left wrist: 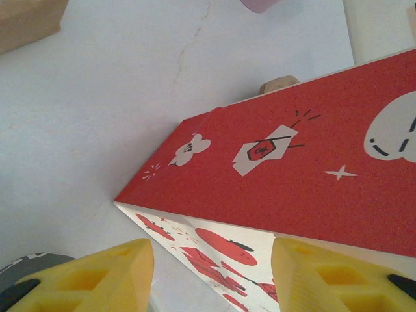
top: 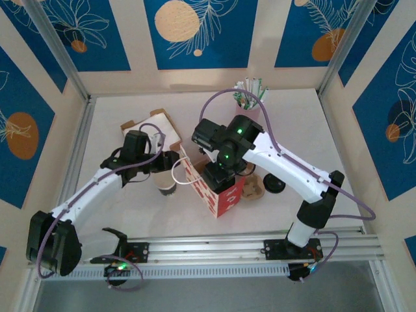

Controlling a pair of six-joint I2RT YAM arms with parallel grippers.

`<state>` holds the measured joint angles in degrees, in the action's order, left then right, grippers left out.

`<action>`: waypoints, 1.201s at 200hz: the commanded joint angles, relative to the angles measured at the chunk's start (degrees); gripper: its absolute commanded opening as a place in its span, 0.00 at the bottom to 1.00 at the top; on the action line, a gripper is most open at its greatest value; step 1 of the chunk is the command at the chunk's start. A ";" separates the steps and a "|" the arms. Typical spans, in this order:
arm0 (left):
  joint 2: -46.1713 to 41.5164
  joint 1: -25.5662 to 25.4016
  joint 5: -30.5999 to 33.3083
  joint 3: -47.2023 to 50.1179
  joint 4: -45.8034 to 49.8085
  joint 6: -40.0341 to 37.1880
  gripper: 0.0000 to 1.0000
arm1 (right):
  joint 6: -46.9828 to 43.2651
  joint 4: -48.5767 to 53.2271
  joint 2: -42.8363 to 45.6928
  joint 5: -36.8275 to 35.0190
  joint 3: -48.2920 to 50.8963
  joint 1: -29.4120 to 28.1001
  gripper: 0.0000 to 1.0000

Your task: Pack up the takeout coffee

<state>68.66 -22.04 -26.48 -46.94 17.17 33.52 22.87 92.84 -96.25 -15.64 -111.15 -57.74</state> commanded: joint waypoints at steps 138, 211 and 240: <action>10.37 6.75 1.48 -19.40 3.30 -3.92 0.50 | 0.32 8.94 0.66 0.55 2.87 -0.80 0.58; 23.78 2.79 -4.45 -26.27 -6.07 -3.90 0.50 | 1.82 8.90 0.01 0.78 3.39 -0.07 0.58; 25.23 0.84 -5.75 -25.81 -8.43 -3.29 0.50 | 2.17 8.86 -0.42 0.60 3.68 0.51 0.58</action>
<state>93.32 -19.59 -28.95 -71.48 12.71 30.96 23.75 92.84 -96.23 -15.03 -108.25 -57.84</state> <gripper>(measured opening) 0.502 0.648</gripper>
